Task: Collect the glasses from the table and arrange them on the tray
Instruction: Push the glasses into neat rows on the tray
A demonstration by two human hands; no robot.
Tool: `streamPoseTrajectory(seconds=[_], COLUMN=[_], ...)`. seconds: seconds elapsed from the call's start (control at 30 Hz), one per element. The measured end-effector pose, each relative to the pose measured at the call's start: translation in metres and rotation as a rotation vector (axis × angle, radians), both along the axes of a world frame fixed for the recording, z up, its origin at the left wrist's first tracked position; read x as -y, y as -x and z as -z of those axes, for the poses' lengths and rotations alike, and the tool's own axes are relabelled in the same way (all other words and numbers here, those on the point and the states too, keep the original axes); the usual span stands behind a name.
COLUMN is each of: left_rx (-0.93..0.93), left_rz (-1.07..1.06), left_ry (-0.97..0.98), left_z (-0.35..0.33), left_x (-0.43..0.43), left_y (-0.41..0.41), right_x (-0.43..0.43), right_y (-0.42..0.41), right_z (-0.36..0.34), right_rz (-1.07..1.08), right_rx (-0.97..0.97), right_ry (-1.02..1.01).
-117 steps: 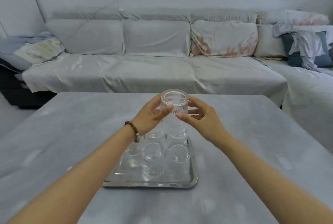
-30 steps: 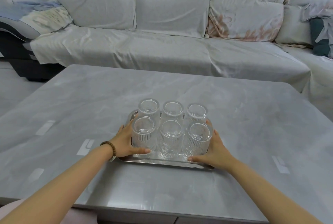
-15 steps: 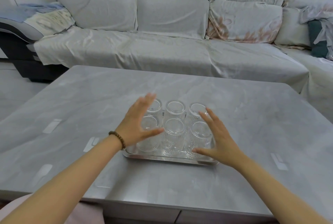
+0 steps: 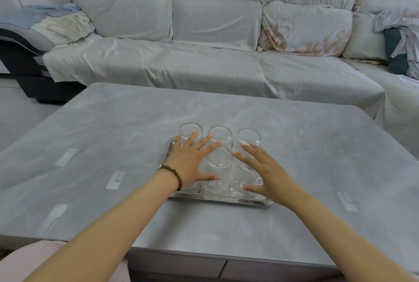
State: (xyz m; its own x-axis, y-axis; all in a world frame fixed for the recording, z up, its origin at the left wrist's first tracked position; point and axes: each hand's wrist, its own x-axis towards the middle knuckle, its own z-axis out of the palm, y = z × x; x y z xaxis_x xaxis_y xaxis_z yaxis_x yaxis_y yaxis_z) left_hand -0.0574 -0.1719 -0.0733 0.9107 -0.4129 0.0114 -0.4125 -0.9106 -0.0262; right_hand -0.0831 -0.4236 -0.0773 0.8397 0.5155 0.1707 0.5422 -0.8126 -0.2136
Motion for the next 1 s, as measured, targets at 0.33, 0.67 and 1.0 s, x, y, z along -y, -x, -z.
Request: streamPoseTrajectory(seconds=[0.33, 0.67, 1.0], left_rx=[-0.036, -0.237, -0.201], left_rz=[-0.005, -0.297, -0.319], left_ry=[0.271, 0.512, 0.536], left_z=[-0.011, -0.022, -0.002], left_x=[-0.005, -0.013, -0.011], left_y=[0.001, -0.043, -0.053], right_x=[-0.003, -0.027, -0.032], right_y=[0.002, -0.042, -0.051], right_z=[-0.005, -0.021, -0.010], right_rz=[0.015, 0.378, 0.396], right_rx=[-0.053, -0.274, -0.272], right_ry=[-0.164, -0.600, -0.510])
